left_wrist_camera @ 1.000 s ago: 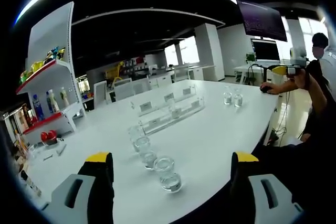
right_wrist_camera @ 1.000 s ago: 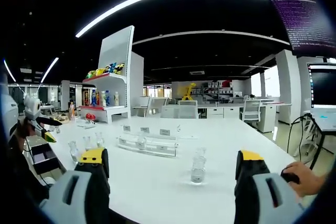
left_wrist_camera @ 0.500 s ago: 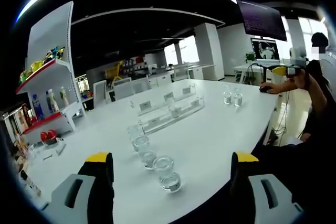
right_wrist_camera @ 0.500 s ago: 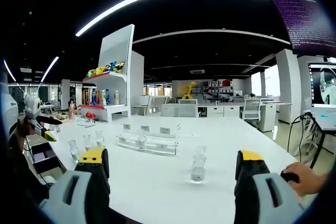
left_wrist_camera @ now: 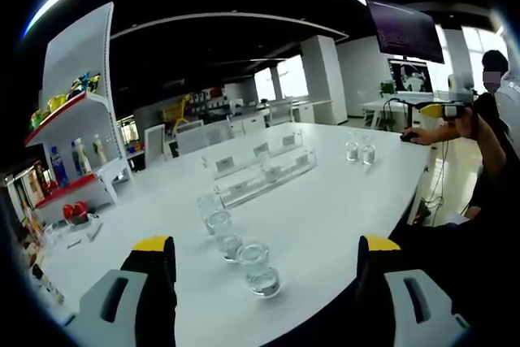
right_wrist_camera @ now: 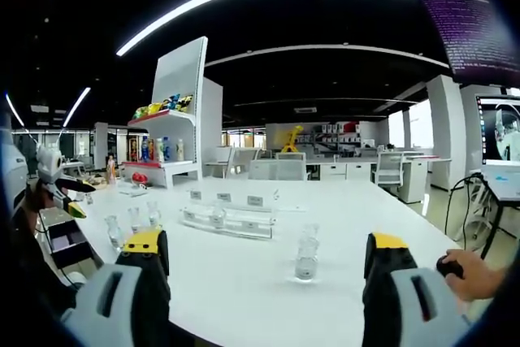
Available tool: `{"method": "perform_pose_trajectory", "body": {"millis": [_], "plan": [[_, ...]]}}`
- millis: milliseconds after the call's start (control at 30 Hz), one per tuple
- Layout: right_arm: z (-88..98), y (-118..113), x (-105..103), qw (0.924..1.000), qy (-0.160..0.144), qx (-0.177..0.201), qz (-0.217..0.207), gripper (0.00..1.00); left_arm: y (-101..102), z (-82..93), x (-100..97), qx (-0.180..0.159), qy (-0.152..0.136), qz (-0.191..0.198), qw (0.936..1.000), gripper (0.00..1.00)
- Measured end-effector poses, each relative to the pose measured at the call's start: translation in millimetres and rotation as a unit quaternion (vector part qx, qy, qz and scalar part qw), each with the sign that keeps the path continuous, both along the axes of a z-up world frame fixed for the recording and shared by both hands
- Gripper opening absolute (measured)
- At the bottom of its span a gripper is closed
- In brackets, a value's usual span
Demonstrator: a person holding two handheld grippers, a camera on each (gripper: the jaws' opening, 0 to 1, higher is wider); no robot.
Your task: Identify the label on the chemical reagent bottle, grasp the chemical reagent bottle, and place it in the designated position on the reagent rack
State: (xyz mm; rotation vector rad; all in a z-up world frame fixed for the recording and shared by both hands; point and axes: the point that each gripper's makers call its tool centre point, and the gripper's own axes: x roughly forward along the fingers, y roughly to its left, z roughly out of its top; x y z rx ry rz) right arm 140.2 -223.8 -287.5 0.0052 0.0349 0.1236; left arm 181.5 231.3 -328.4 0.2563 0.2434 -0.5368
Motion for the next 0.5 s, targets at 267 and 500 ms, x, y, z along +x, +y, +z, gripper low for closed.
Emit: {"method": "perform_pose_trajectory", "body": {"millis": [267, 500], "plan": [[-6.5, -0.9, 4.4, 1.0000, 0.008, 0.001, -0.001, 0.96, 0.4, -1.0, -0.5, 0.000, 0.000, 0.000, 1.0000, 0.92], [-11.4, 0.5, 9.2, 0.9999, 0.015, 0.002, 0.001, 0.96, 0.9, -2.3, -0.2, 0.000, 0.001, 0.001, 1.0000, 0.92]]}}
